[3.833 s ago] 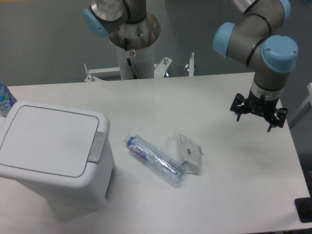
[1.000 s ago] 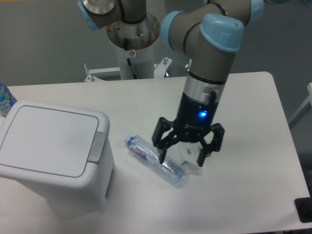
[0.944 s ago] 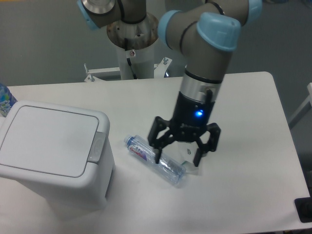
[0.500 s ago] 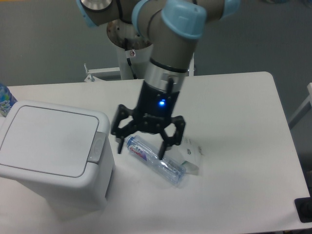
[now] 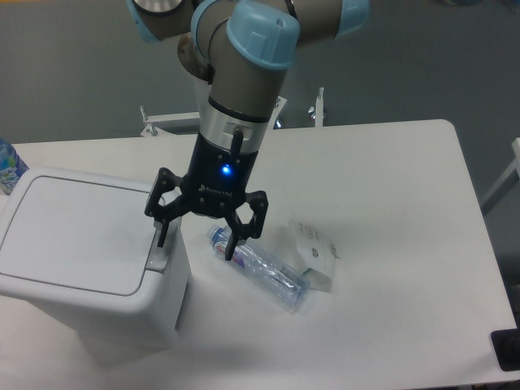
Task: Open the trash can
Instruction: 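Press down on the grey lid button with the gripper finger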
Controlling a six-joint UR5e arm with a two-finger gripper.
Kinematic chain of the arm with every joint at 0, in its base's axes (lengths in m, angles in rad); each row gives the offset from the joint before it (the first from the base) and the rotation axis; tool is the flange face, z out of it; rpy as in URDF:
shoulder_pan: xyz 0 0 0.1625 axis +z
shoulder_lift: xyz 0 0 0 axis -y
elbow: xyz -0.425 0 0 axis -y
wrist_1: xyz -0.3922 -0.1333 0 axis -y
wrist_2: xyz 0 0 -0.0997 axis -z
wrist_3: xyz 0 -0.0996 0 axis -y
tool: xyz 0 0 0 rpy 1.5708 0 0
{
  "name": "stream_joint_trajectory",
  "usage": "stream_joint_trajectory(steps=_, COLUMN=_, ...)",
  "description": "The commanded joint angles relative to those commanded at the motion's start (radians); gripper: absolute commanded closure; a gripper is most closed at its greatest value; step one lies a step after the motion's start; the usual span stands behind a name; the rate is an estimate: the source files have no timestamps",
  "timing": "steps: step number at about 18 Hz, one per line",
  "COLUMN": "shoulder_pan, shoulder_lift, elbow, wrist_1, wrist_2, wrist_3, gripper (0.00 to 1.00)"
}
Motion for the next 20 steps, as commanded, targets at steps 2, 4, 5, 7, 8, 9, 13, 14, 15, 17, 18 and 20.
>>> stream_joint_trajectory(steps=2, shoulder_pan=0.000, shoulder_lift=-0.011, elbow=0.000, wrist_1=0.025, wrist_2=0.003, wrist_3=0.000, gripper=0.00)
stream_joint_trajectory(steps=4, shoulder_pan=0.000, shoulder_lift=-0.014, elbow=0.000, wrist_1=0.029, wrist_2=0.012, wrist_3=-0.002, gripper=0.00)
stream_joint_trajectory(steps=5, shoulder_pan=-0.002, shoulder_lift=-0.015, elbow=-0.002, wrist_1=0.029, wrist_2=0.021, wrist_3=-0.002, gripper=0.00)
stream_joint_trajectory(steps=7, shoulder_pan=-0.003, shoulder_lift=-0.022, elbow=-0.002, wrist_1=0.029, wrist_2=0.032, wrist_3=-0.002, gripper=0.00)
stream_joint_trajectory(steps=8, shoulder_pan=-0.003, shoulder_lift=-0.022, elbow=-0.002, wrist_1=0.029, wrist_2=0.032, wrist_3=-0.002, gripper=0.00)
stream_joint_trajectory(steps=9, shoulder_pan=-0.005, shoulder_lift=-0.022, elbow=-0.003, wrist_1=0.029, wrist_2=0.032, wrist_3=-0.002, gripper=0.00)
stream_joint_trajectory(steps=13, shoulder_pan=-0.005, shoulder_lift=-0.022, elbow=-0.011, wrist_1=0.031, wrist_2=0.032, wrist_3=0.000, gripper=0.00)
stream_joint_trajectory(steps=14, shoulder_pan=-0.005, shoulder_lift=-0.022, elbow=-0.012, wrist_1=0.031, wrist_2=0.032, wrist_3=0.000, gripper=0.00)
stream_joint_trajectory(steps=15, shoulder_pan=-0.005, shoulder_lift=-0.022, elbow=-0.014, wrist_1=0.029, wrist_2=0.032, wrist_3=0.000, gripper=0.00)
stream_joint_trajectory(steps=17, shoulder_pan=-0.005, shoulder_lift=-0.022, elbow=-0.014, wrist_1=0.029, wrist_2=0.032, wrist_3=-0.003, gripper=0.00)
stream_joint_trajectory(steps=18, shoulder_pan=-0.005, shoulder_lift=-0.022, elbow=-0.014, wrist_1=0.029, wrist_2=0.032, wrist_3=-0.003, gripper=0.00)
stream_joint_trajectory(steps=20, shoulder_pan=-0.005, shoulder_lift=-0.022, elbow=-0.014, wrist_1=0.029, wrist_2=0.031, wrist_3=-0.005, gripper=0.00)
